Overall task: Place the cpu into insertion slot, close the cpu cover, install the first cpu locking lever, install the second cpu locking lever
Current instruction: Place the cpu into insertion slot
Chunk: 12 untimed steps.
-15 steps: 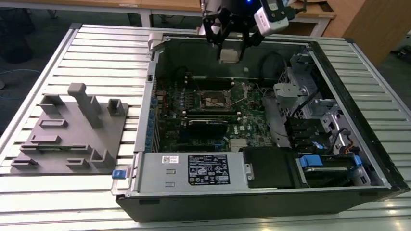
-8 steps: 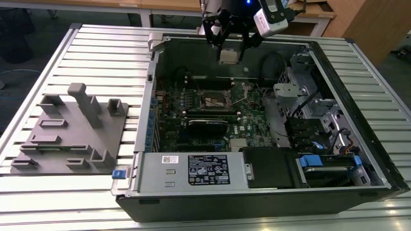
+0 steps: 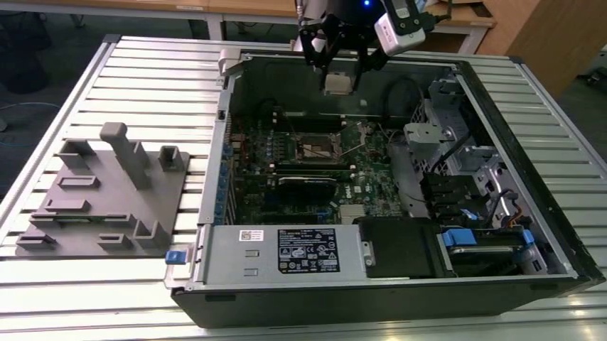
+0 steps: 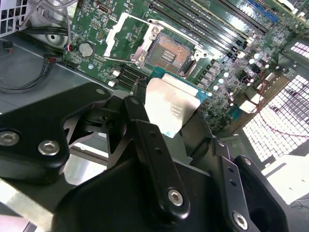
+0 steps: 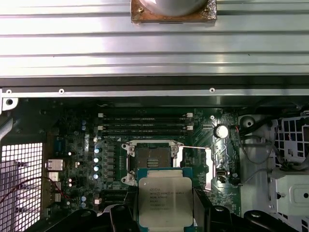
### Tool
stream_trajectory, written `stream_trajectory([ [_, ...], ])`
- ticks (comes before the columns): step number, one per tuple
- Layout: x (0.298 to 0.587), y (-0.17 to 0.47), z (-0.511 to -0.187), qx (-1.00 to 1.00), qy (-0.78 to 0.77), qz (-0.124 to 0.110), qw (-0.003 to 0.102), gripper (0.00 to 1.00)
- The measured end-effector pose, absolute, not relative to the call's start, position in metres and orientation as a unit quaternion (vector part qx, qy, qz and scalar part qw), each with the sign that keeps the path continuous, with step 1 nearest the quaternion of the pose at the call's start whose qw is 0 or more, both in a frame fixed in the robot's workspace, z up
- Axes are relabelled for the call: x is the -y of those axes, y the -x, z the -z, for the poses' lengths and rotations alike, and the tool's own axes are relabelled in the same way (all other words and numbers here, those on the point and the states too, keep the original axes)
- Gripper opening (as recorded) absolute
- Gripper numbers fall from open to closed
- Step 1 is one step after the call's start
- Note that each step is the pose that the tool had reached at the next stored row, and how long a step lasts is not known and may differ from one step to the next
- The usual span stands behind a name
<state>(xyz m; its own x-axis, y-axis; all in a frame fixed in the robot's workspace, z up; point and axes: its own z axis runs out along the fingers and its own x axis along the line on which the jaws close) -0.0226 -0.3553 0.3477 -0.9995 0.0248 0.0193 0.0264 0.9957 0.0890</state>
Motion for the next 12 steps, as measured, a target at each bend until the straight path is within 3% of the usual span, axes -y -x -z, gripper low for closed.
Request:
stream_trajectory([
  [12,0.3552,0.0244,-0.3462,0.999,0.013,0.045,0.009,0.54],
])
